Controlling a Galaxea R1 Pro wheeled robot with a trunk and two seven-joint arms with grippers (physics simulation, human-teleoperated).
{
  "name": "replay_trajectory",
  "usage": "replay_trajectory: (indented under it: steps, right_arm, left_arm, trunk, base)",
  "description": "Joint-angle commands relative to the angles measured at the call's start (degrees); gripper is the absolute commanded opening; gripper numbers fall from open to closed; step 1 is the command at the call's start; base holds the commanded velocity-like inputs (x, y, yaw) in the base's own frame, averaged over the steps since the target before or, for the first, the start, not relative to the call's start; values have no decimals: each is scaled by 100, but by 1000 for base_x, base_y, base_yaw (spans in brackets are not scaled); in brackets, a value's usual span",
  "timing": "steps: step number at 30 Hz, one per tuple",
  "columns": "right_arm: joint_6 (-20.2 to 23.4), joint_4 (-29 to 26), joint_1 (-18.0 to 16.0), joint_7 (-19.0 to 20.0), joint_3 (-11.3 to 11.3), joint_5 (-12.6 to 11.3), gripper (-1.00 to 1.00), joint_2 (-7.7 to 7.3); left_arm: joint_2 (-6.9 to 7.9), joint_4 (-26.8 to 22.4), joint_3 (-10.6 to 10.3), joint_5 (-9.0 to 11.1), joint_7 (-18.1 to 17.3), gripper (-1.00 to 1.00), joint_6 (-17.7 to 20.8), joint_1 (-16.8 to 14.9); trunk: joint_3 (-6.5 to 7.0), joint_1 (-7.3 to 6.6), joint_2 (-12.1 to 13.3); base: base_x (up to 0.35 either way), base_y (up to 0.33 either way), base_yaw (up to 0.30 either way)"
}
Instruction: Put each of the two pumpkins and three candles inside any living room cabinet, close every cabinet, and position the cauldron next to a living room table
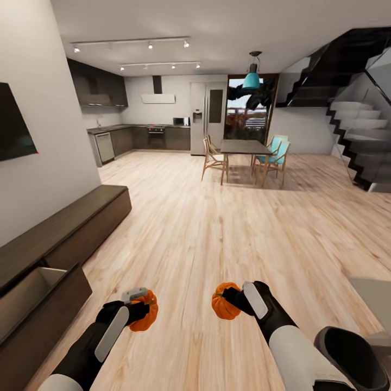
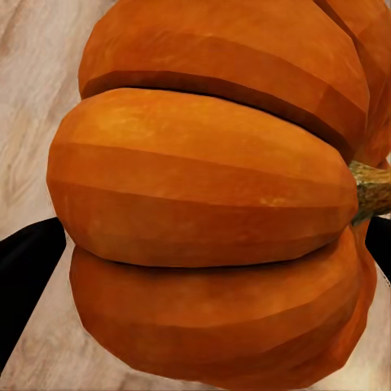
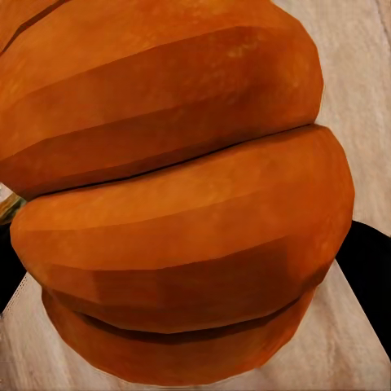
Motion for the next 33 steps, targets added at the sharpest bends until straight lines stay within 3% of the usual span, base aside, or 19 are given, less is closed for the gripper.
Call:
replay_trajectory:
  steps: [1,12,23,30,33]
  right_arm:
    - [4,-12,-4,-49,-20,-74,-100,5]
    - [4,-12,-4,-49,-12,-74,-100,9]
    - [4,-12,-4,-49,-11,-75,-100,6]
    - [6,-12,-4,-50,-11,-74,-100,7]
    - [10,-12,-4,-51,-11,-73,-100,10]
  left_arm:
    - [5,-9,-22,52,63,-100,0,-5]
    - [-84,-9,-22,50,63,-100,-5,-4]
    - [-180,-53,-24,55,100,-100,-1,-4]
    - [-227,-70,-12,58,123,-100,10,-4]
    - [-230,-85,-8,69,114,-100,2,-4]
  trunk:
    - [-6,3,-3]
    - [-6,3,-3]
    - [-6,3,-3]
    - [120,-150,277]
    - [120,-150,277]
  base:
    - [348,-45,0]
    - [283,-128,0]
    - [24,-9,0]
    - [0,0,0]
    - [0,0,0]
